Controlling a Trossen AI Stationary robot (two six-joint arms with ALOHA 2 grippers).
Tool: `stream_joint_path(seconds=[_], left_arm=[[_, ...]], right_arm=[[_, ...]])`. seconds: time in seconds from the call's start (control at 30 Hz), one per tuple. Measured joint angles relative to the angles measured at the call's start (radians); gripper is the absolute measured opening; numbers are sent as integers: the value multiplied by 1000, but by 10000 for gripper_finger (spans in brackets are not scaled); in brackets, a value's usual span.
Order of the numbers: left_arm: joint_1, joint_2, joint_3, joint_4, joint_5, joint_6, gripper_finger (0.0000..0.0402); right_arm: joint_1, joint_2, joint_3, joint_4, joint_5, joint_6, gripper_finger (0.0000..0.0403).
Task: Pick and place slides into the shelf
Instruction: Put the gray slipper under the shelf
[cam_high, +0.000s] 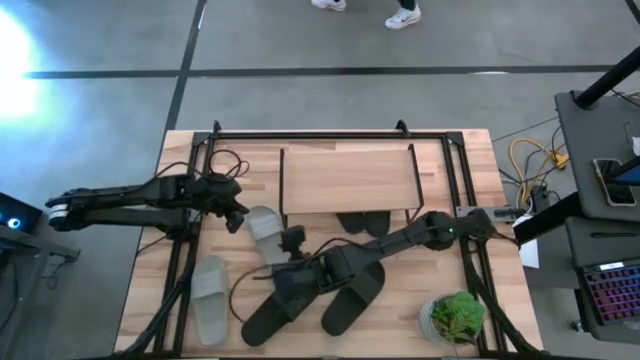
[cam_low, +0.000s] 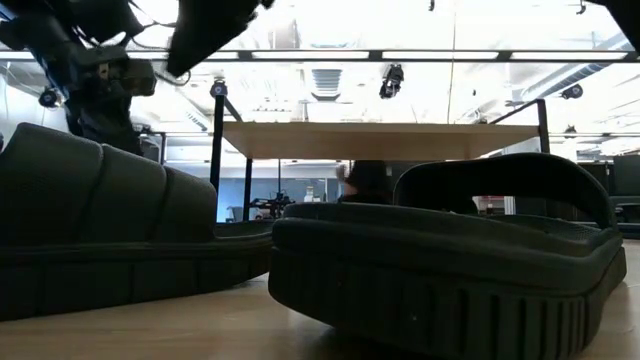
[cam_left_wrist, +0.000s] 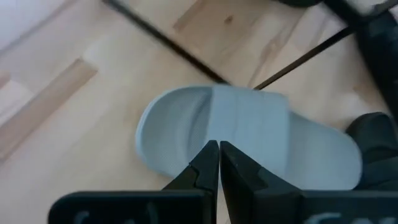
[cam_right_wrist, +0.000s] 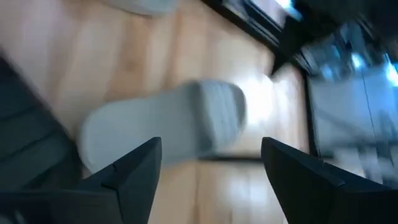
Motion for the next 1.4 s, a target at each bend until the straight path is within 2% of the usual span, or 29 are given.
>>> stream_joint_path(seconds=[0.07, 0.17, 0.47, 0.57, 0.8, 0.93, 1.17, 1.4], left_arm=[[1, 8, -20, -10, 7, -30, 0], [0, 42, -48, -6, 20, -64, 0], [1, 196, -66, 207, 15, -32, 0], [0, 258, -66, 207, 20, -30, 0], [-20, 343, -77, 252, 138, -41, 0], [-55, 333, -79, 294, 194, -90, 0], [-77, 231, -73, 297, 189, -117, 0], [-76, 70, -73, 196, 25, -122, 0]], right_arm=[[-4, 18, -1, 67, -41, -91, 264], [-11, 32, -1, 142, -48, -158, 259], [-53, 32, -1, 131, -47, -70, 248], [-61, 32, -1, 131, -46, -68, 245], [-59, 32, -1, 126, -48, -67, 246], [-59, 32, -2, 79, -56, -66, 250], [-60, 32, -55, 30, -84, -95, 253], [-59, 34, -143, 149, -119, -227, 244]])
